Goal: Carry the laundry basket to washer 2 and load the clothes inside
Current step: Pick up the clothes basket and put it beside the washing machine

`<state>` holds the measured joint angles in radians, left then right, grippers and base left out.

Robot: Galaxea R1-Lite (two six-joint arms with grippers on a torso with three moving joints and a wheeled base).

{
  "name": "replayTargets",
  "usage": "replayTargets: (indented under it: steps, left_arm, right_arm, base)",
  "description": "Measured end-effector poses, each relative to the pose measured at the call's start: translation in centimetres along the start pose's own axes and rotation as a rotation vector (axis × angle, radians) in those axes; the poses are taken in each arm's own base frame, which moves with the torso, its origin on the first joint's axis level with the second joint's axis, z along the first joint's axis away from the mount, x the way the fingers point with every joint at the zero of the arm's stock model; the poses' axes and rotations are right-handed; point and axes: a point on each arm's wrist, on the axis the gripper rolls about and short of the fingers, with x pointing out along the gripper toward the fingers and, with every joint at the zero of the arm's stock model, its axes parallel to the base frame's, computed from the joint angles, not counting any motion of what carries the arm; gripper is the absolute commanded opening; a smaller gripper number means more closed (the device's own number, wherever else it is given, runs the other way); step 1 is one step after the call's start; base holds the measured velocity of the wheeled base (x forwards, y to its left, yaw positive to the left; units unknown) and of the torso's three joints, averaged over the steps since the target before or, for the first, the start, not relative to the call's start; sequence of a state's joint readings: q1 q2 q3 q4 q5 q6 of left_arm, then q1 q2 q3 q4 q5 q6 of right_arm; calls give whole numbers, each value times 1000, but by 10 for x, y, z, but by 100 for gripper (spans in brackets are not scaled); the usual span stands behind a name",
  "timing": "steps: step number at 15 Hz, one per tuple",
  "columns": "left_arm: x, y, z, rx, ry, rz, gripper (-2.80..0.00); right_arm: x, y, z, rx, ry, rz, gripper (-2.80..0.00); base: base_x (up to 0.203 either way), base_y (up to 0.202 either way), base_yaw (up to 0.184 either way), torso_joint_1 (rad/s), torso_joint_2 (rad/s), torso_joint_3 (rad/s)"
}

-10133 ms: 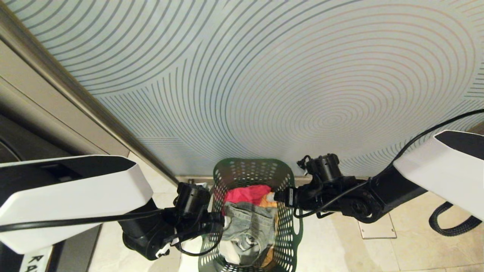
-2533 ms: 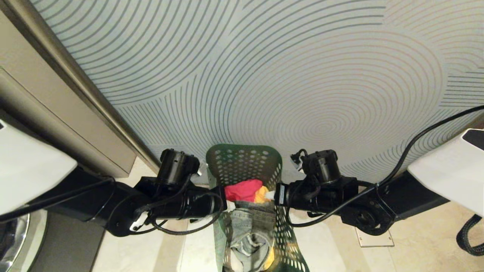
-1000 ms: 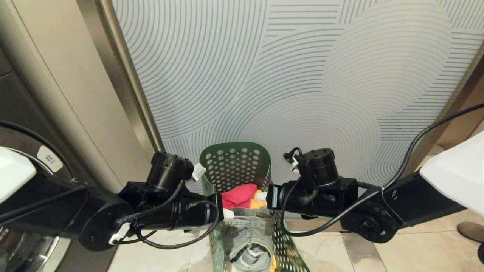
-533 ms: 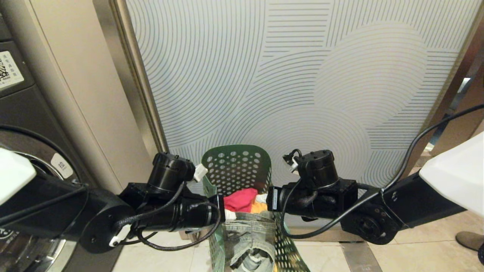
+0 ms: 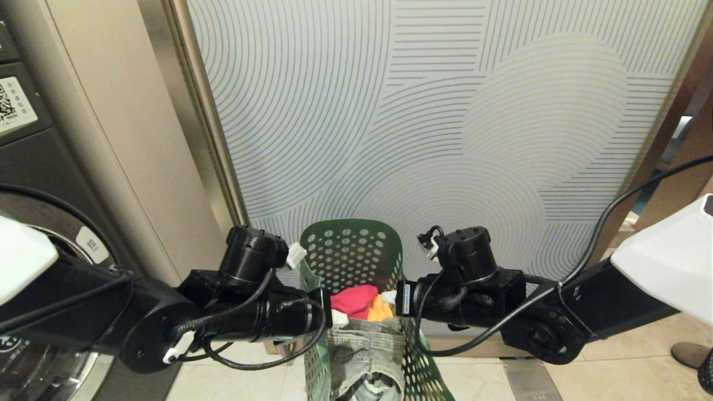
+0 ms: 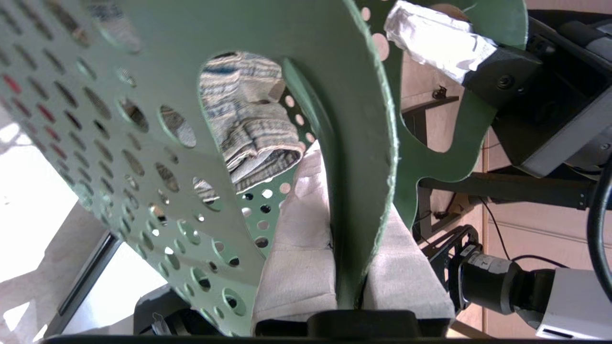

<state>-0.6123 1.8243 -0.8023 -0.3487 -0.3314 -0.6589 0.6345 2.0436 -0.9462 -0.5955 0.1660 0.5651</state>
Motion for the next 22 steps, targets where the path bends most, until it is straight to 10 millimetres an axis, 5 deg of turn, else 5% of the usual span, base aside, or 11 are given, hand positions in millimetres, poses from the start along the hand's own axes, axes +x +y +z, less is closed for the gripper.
replayTargets:
  steps: [15,22]
  left_arm:
    - [-4,-4,2,7,5,-38,-280]
    - [-4,-4,2,7,2,-40,-280]
  right_arm:
    - [-1,2,1,-12,-7,8,-280]
    - [-4,1,-1,-8,-4,7,-280]
  base:
    - [0,0,0,0,0,0]
    - [0,-10,148,2,2,4]
